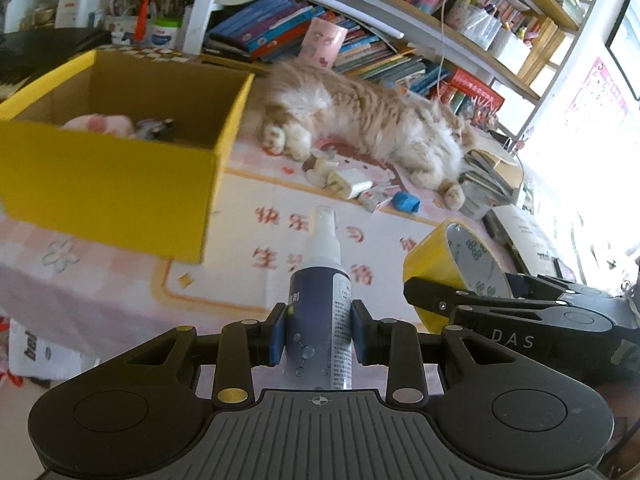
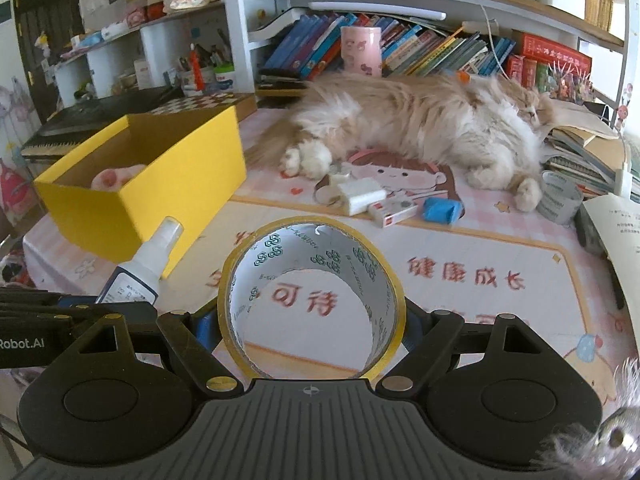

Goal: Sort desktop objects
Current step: 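Carry the spray bottle with the left tool while the right tool carries the tape roll to the yellow box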

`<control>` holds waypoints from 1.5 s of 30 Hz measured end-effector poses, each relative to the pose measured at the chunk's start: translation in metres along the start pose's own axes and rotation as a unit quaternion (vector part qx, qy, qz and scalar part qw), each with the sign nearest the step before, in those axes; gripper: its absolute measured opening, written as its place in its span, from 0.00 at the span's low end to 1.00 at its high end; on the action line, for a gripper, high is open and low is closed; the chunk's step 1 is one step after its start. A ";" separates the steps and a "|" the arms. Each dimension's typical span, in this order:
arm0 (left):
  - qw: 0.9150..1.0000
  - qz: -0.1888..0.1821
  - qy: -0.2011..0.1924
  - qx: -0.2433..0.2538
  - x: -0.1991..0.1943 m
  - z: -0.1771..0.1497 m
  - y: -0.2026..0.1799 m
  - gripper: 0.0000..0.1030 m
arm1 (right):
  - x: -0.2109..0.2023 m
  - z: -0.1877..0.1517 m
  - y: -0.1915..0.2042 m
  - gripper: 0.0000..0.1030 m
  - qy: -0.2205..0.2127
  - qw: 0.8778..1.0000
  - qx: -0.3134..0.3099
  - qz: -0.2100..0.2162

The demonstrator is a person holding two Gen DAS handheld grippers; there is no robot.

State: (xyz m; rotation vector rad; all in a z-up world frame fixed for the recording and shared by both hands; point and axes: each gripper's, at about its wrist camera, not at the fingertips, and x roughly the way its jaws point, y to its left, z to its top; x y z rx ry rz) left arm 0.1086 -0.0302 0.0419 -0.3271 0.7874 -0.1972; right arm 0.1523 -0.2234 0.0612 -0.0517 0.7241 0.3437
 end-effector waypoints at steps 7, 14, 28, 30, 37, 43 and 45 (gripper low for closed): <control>1.000 0.006 0.011 -0.007 -0.023 -0.020 0.022 0.30 | -0.012 -0.020 0.037 0.78 0.008 1.000 -0.012 0.005; 1.000 -0.001 0.023 -0.002 -0.043 -0.039 0.033 0.30 | -0.024 -0.041 0.062 0.78 0.020 1.000 -0.001 0.004; 0.999 0.005 0.030 -0.013 -0.080 -0.069 0.065 0.30 | -0.039 -0.073 0.113 0.78 0.039 0.999 -0.002 0.020; 0.999 0.006 0.029 -0.016 -0.084 -0.072 0.069 0.30 | -0.039 -0.075 0.119 0.78 0.041 0.999 -0.004 0.023; 0.999 0.011 0.023 -0.022 -0.094 -0.076 0.079 0.30 | -0.041 -0.078 0.137 0.78 0.045 0.998 -0.016 0.036; 0.999 0.020 0.012 -0.027 -0.104 -0.078 0.088 0.30 | -0.040 -0.077 0.150 0.78 0.041 0.998 -0.024 0.043; 0.999 0.025 0.006 -0.033 -0.109 -0.079 0.093 0.30 | -0.039 -0.075 0.154 0.78 0.039 0.998 -0.028 0.046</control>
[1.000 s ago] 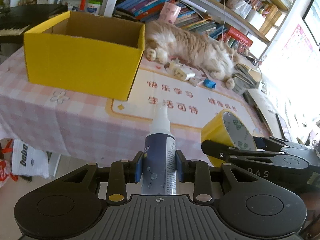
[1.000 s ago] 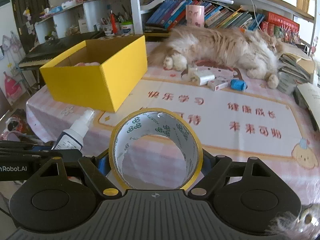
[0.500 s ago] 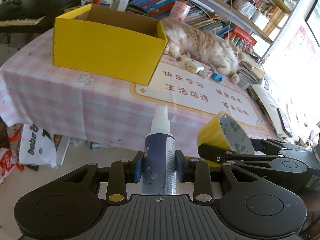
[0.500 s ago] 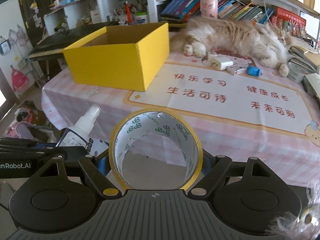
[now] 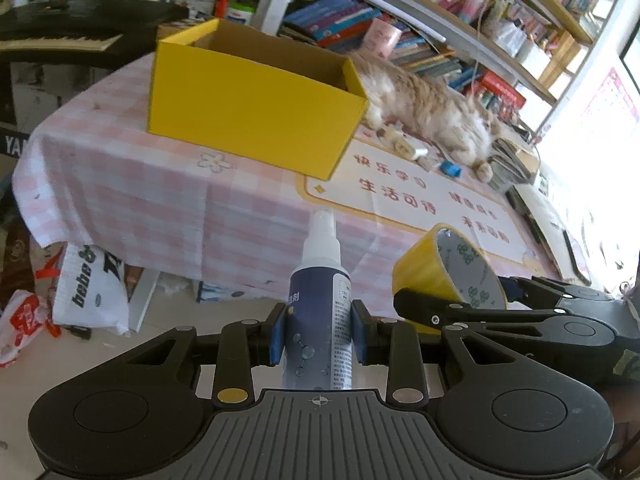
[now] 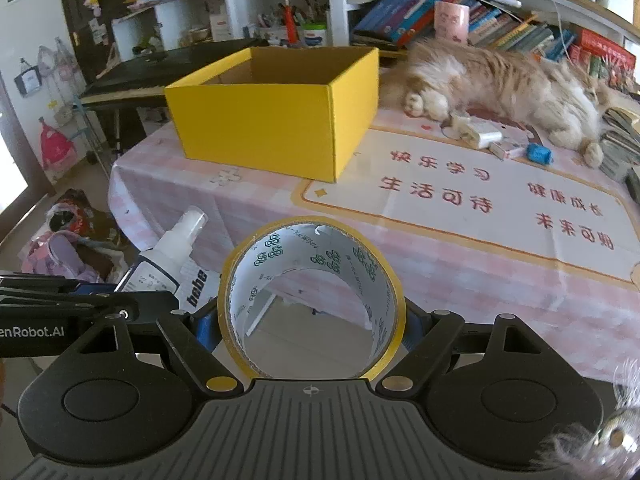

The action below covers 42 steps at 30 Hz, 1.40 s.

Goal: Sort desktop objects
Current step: 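Carry the spray bottle with the left tool while the right tool carries the tape roll to the yellow box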

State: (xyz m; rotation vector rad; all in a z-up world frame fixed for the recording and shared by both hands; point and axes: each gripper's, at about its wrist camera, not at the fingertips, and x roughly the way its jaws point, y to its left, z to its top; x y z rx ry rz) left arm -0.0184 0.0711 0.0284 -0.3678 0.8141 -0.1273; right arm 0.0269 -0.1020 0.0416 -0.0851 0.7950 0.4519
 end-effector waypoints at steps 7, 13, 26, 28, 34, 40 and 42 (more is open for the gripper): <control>1.000 0.011 -0.020 -0.013 -0.012 0.002 0.009 0.30 | -0.001 0.006 0.016 0.78 -0.012 1.000 -0.025 0.014; 0.999 0.013 -0.024 -0.025 -0.014 0.002 0.013 0.30 | 0.002 0.011 0.021 0.78 -0.008 0.999 -0.039 0.022; 0.999 0.023 -0.020 -0.036 0.002 0.015 0.013 0.30 | 0.016 0.020 0.015 0.78 0.004 0.998 -0.054 0.037; 0.999 0.023 -0.017 -0.034 0.006 0.019 0.013 0.30 | 0.020 0.023 0.013 0.78 0.005 0.998 -0.057 0.041; 0.999 0.026 -0.010 -0.034 0.018 0.031 0.012 0.30 | 0.031 0.036 0.004 0.78 0.009 0.997 -0.054 0.046; 0.998 0.034 -0.033 -0.034 0.024 0.060 0.011 0.30 | 0.041 0.059 -0.005 0.78 -0.010 0.997 -0.052 0.051; 0.998 0.037 -0.044 -0.035 0.025 0.073 0.011 0.30 | 0.043 0.067 -0.008 0.78 -0.021 0.997 -0.053 0.053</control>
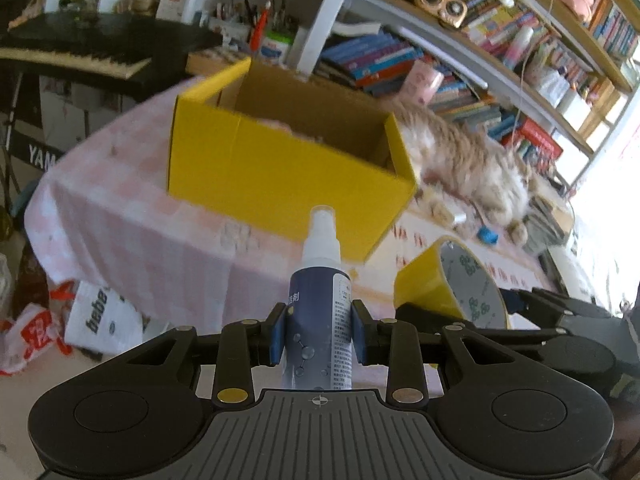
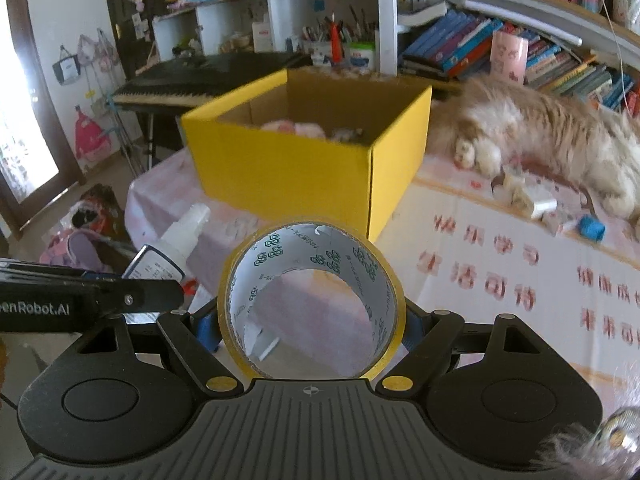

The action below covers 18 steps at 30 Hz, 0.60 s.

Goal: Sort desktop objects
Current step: 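Carry the spray bottle with the left tool while the right tool carries the tape roll to the yellow box, then lower the bottle and tape roll into the yellow box and open both tools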

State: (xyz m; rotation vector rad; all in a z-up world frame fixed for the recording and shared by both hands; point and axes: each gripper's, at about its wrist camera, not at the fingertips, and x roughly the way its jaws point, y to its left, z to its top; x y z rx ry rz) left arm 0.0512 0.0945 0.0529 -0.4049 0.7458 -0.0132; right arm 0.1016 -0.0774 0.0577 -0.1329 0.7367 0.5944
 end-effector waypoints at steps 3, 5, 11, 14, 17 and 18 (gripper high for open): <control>1.000 0.005 -0.015 0.006 0.006 0.019 -0.003 0.30 | 0.003 0.015 -0.008 0.78 -0.020 1.000 -0.003 0.003; 1.000 0.007 -0.023 0.011 0.011 0.032 -0.006 0.30 | 0.004 0.026 -0.015 0.78 -0.035 0.999 -0.002 0.004; 0.998 0.011 -0.048 0.034 0.032 0.073 -0.016 0.30 | 0.007 0.062 -0.041 0.78 -0.084 0.996 0.001 -0.003; 0.997 0.013 -0.060 0.047 0.045 0.092 -0.022 0.30 | 0.013 0.079 -0.057 0.78 -0.097 0.995 0.014 -0.004; 0.996 0.013 -0.069 0.058 0.058 0.110 -0.031 0.30 | 0.019 0.097 -0.070 0.78 -0.109 0.994 0.018 -0.002; 0.995 0.014 -0.071 0.062 0.065 0.115 -0.034 0.30 | 0.021 0.103 -0.074 0.78 -0.112 0.993 0.022 0.003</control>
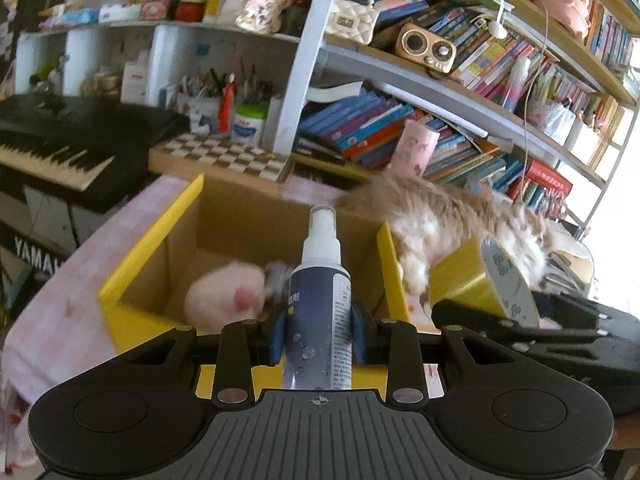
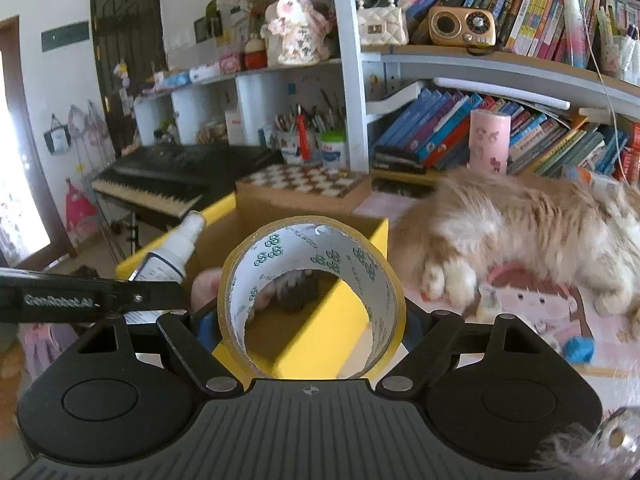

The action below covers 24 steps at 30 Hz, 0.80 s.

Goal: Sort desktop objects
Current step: 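Lower the bottle and tape roll into the yellow box and open both tools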

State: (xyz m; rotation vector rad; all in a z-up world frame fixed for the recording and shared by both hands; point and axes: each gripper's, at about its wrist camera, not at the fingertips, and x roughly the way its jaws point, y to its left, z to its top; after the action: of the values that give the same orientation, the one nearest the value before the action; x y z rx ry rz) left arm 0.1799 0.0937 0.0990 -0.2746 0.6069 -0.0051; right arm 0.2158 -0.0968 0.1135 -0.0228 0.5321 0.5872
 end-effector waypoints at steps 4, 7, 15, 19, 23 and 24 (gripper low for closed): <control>1.000 0.006 0.009 0.005 0.031 0.011 -0.008 0.30 | 0.017 0.024 -0.010 0.78 -0.017 1.000 -0.002 0.013; 0.999 0.017 0.029 0.019 0.053 0.011 -0.014 0.30 | 0.032 0.043 -0.013 0.78 -0.034 0.999 -0.011 0.022; 0.994 0.035 0.098 0.037 0.092 -0.009 -0.018 0.31 | 0.088 0.069 -0.013 0.78 -0.013 0.998 -0.044 0.047; 0.988 0.040 0.123 0.088 0.099 -0.014 -0.028 0.31 | 0.118 0.064 -0.010 0.78 0.034 0.995 -0.064 0.063; 0.985 0.032 0.135 0.098 0.103 -0.017 -0.029 0.31 | 0.140 0.055 0.000 0.78 0.066 0.989 -0.108 0.078; 0.985 0.031 0.137 0.099 0.104 -0.017 -0.029 0.31 | 0.146 0.053 0.002 0.78 0.075 0.986 -0.120 0.083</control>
State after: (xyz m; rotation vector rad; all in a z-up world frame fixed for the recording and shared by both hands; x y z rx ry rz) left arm 0.2580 0.0523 0.0348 -0.0617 0.8814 -0.0426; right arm 0.3423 -0.0096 0.0885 -0.2547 0.6115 0.8145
